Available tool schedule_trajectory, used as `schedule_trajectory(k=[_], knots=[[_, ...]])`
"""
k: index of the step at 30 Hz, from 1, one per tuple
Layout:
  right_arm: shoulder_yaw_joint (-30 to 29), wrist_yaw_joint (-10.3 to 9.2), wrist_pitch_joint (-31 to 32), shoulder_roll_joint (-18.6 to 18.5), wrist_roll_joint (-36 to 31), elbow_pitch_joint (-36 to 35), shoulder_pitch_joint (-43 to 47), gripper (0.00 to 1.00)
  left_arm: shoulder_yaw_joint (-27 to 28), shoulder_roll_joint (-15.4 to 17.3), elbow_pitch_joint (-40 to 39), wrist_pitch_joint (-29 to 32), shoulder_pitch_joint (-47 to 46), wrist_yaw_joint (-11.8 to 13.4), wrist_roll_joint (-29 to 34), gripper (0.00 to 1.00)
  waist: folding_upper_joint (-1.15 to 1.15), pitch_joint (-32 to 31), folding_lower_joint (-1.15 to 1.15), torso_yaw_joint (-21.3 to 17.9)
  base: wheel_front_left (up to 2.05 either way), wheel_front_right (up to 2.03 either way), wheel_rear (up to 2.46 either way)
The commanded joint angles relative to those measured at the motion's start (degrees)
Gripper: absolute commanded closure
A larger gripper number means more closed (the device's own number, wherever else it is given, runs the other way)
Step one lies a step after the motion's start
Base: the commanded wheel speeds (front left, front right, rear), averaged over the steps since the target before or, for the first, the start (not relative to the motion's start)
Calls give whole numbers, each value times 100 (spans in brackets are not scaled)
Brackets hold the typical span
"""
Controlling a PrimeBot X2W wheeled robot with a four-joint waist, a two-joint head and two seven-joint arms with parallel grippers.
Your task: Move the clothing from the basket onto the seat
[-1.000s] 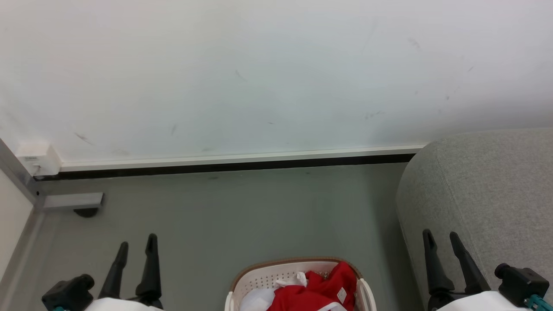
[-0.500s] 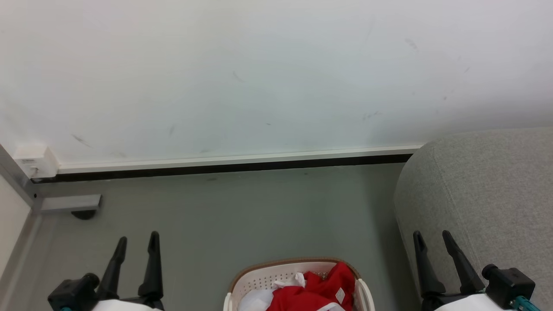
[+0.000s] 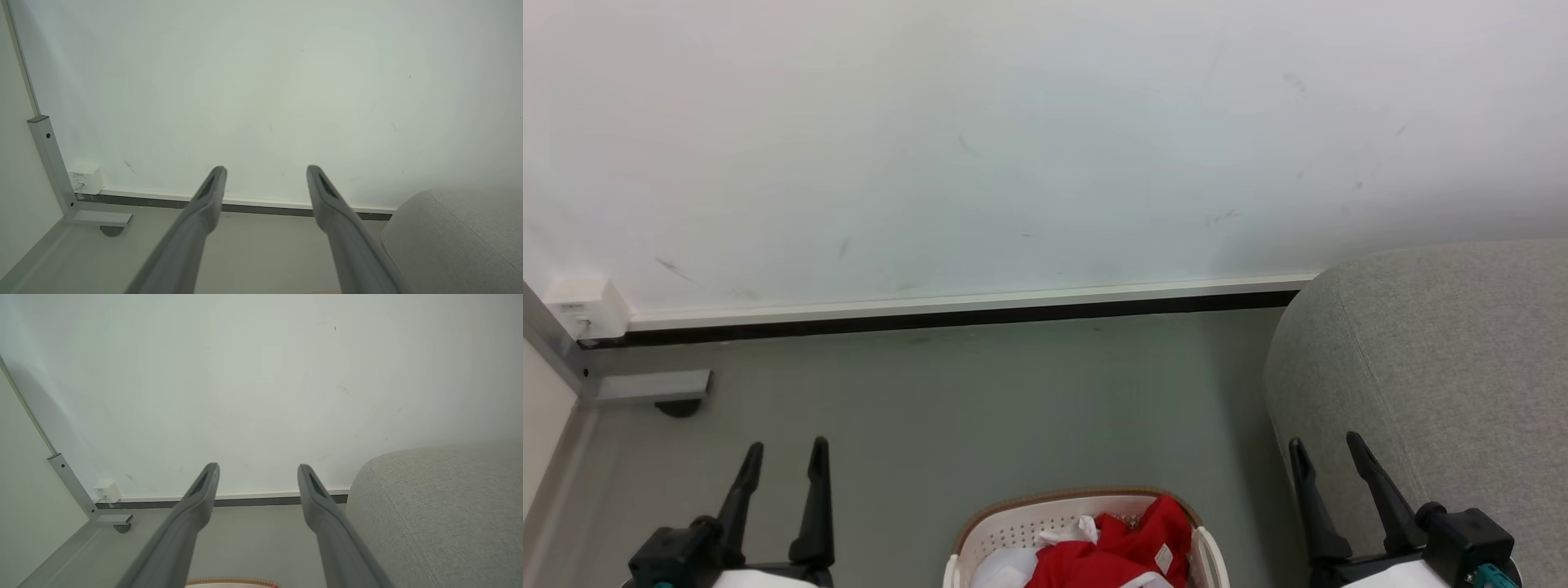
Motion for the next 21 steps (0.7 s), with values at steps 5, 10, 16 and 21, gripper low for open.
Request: schedule_trajectory(k=[5,10,16,21], knots=[[35,-10,-85,-51,-224,-37,-71,0,44,3,-15,-91,50,-38,247,0,0,-9,0,-4,0,0,0],[65,-11,-139,-52,-381,-47,-75,0,71,-16,-11,-140,62,-67,429,0,0,-21,0,-7,0,0,0],[110,-11,-209,-54,-554,-51,-82,0,94,-35,-23,-204,62,-99,666,0,0,-23,0,-5,0,0,0],[152,-12,-257,-54,-706,-48,-96,0,128,-45,-39,-254,86,-118,834,0,0,-18,0,-7,0,0,0]])
